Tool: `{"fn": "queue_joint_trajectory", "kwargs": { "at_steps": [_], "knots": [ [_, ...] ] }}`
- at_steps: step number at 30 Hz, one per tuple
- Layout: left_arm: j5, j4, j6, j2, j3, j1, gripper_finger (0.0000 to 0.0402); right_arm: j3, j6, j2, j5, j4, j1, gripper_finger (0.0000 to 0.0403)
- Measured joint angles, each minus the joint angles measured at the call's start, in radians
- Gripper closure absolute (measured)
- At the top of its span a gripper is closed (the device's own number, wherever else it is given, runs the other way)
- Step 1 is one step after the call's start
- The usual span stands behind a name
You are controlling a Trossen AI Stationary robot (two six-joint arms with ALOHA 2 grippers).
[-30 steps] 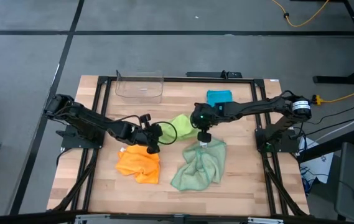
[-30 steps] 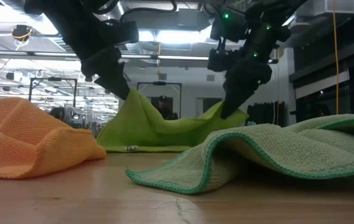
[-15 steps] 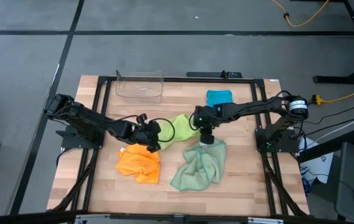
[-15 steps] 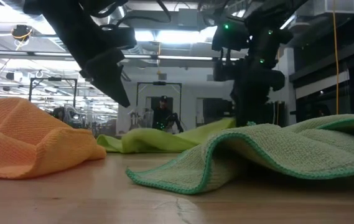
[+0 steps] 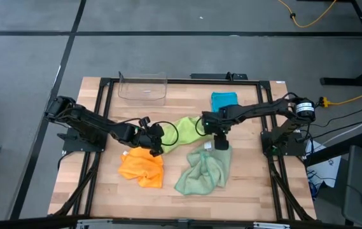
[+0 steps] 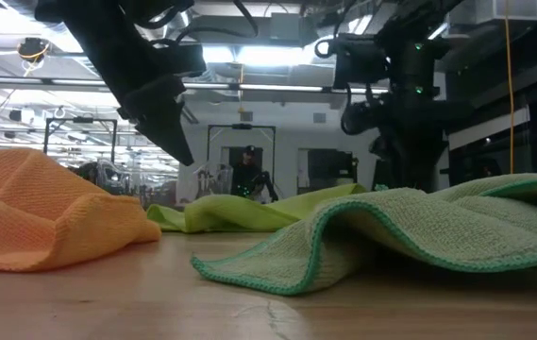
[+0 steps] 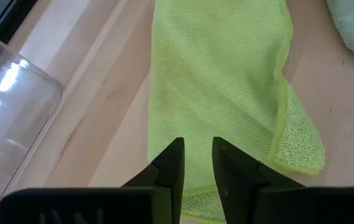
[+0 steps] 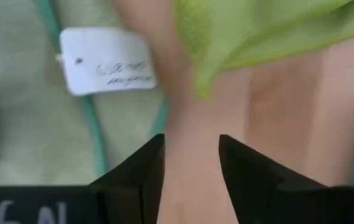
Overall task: Fold microfiber towels
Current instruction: Fold the light green towel
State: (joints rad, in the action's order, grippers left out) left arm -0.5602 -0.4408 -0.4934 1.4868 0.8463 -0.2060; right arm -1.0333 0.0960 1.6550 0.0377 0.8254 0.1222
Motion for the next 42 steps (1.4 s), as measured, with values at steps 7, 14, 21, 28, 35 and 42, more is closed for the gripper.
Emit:
{"fn": "queue_joint_trajectory", "kwargs": {
  "at_steps": [7, 14, 21, 28, 35, 42],
  "knots": [
    [0.006, -0.021, -0.107, 0.0, 0.0, 0.071, 0.0327, -0.128, 0.146, -0.002, -0.122, 0.053, 0.047, 0.0249],
    [0.108, -0.13, -0.101, 0.0, 0.0, 0.154, 0.0327, -0.101, 0.167, -0.047, 0.013, -0.023, 0.168, 0.0249],
    [0.125, -0.212, -0.044, 0.0, 0.0, 0.178, 0.0327, -0.033, 0.196, -0.042, 0.509, -0.427, 0.153, 0.0249],
    [0.296, -0.336, 0.168, -0.064, -0.001, 0.252, 0.0328, -0.024, 0.177, 0.025, 0.294, -0.721, -0.017, 0.0249],
    [0.194, -0.385, 0.266, -0.262, -0.001, 0.231, 0.0328, -0.023, 0.27, 0.106, -0.059, -0.84, -0.194, 0.0249],
    [0.063, -0.347, 0.225, -0.432, 0.0, 0.2, 0.0328, -0.089, 0.079, 0.262, -0.291, -0.916, -0.259, 0.0249]
  ]
}}
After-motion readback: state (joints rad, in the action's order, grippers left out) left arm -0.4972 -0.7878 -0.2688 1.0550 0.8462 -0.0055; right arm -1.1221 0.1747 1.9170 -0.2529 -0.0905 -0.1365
